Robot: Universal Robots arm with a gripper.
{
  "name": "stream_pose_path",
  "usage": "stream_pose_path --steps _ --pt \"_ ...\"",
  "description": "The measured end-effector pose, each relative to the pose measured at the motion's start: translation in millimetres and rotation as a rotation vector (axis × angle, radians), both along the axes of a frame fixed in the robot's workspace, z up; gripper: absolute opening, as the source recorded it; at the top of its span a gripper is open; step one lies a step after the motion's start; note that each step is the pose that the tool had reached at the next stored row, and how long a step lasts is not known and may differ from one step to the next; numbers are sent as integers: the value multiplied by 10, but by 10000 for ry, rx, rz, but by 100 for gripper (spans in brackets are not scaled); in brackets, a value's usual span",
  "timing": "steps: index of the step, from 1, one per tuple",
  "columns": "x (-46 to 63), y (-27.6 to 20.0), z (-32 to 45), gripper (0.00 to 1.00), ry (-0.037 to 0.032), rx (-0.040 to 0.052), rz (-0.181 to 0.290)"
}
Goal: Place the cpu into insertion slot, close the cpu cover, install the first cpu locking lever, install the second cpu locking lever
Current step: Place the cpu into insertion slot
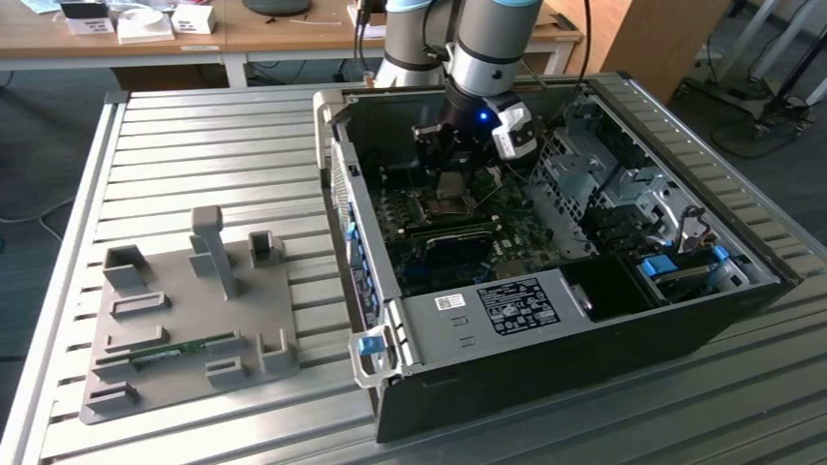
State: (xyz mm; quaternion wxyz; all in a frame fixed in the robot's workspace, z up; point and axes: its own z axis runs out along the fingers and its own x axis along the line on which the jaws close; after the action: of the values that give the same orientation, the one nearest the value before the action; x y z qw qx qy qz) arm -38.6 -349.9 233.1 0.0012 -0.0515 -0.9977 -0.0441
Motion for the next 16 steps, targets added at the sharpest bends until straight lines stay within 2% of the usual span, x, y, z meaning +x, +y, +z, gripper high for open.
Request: stream_pose_path --steps 2,8,12,16 --pt "0 0 -2 54 1 -1 -281" --pt "1 0 -3 54 0 1 -322" --pt "1 0 -5 54 1 0 -666" --pt "1 0 -5 54 0 0 -677"
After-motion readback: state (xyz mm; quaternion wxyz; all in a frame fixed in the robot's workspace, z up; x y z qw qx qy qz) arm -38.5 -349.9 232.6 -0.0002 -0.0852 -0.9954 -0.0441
